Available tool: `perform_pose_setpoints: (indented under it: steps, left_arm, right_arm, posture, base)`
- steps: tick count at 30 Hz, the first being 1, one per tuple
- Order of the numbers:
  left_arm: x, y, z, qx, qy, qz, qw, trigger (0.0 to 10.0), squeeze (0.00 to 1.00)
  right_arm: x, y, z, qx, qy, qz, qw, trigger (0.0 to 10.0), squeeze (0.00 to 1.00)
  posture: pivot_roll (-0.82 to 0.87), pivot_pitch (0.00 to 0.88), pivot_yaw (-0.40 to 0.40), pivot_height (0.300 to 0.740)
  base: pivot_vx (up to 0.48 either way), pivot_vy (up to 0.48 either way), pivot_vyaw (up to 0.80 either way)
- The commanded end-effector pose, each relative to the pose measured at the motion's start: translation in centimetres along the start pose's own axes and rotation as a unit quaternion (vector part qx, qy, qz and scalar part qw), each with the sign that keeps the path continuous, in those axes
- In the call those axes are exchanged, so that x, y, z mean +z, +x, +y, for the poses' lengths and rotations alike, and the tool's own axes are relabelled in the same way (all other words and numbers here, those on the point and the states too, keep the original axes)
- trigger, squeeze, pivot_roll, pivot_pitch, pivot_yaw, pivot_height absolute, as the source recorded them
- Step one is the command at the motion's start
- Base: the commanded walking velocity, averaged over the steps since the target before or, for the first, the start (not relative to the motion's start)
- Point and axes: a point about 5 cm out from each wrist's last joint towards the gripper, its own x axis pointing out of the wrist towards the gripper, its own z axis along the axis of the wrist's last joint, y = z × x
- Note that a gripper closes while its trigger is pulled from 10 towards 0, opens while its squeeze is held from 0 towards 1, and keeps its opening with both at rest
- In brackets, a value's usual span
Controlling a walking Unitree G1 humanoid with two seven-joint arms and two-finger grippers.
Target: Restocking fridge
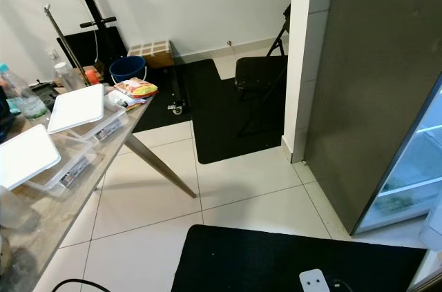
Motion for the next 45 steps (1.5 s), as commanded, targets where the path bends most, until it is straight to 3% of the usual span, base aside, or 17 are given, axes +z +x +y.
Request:
perform_pose_setpoints:
  steps: [1,9,16,27,33,38,45]
  left_arm:
    - [-0.8,-0.2,1.0,0.013,0.005,0.012,1.000,10.0,0.00]
    - [0.6,0.0,1.0,0.014,0.002,-0.002,1.000,10.0,0.00]
    - [0.6,0.0,1.0,0.014,0.000,-0.003,1.000,10.0,0.00]
    - [0.6,0.0,0.4,0.013,-0.022,-0.005,1.000,10.0,0.00]
    - [0.6,0.1,0.3,0.013,-0.031,-0.006,0.999,10.0,0.00]
    - [0.4,0.0,0.4,0.016,-0.035,-0.004,0.999,10.0,0.00]
    - [0.5,0.0,0.7,0.023,-0.037,-0.005,0.999,10.0,0.00]
  right_arm:
    - [-0.4,-0.1,1.6,0.022,0.007,0.010,1.000,10.0,0.00]
    - [-0.2,-0.1,2.1,0.024,0.015,0.006,1.000,10.0,0.00]
    - [0.1,-0.1,2.1,0.023,0.014,0.004,1.000,10.0,0.00]
    - [0.5,0.0,2.3,0.031,-0.014,-0.002,0.999,10.0,0.00]
    - [1.1,0.0,2.7,0.035,-0.035,-0.008,0.999,10.0,0.00]
    - [1.9,0.0,3.5,0.044,-0.050,-0.017,0.998,10.0,0.00]
    - [3.1,-0.1,4.6,0.054,-0.064,-0.026,0.996,10.0,0.00]
  posture:
    - [-0.14,0.005,0.135,0.740]
    - [-0.14,0.002,0.125,0.740]
    - [-0.13,0.000,0.110,0.740]
    - [-0.11,0.005,0.057,0.740]
    - [-0.11,0.005,0.033,0.740]
    - [-0.09,0.000,0.017,0.740]
    - [-0.07,0.000,0.018,0.740]
  base:
    - [0.000,0.000,0.00]
    - [0.000,0.000,0.00]
    - [0.000,0.000,-0.22]
    - [0.000,0.000,-0.77]
    - [0.000,0.000,0.00]
    - [0.000,0.000,0.00]
    - [0.000,0.000,-0.75]
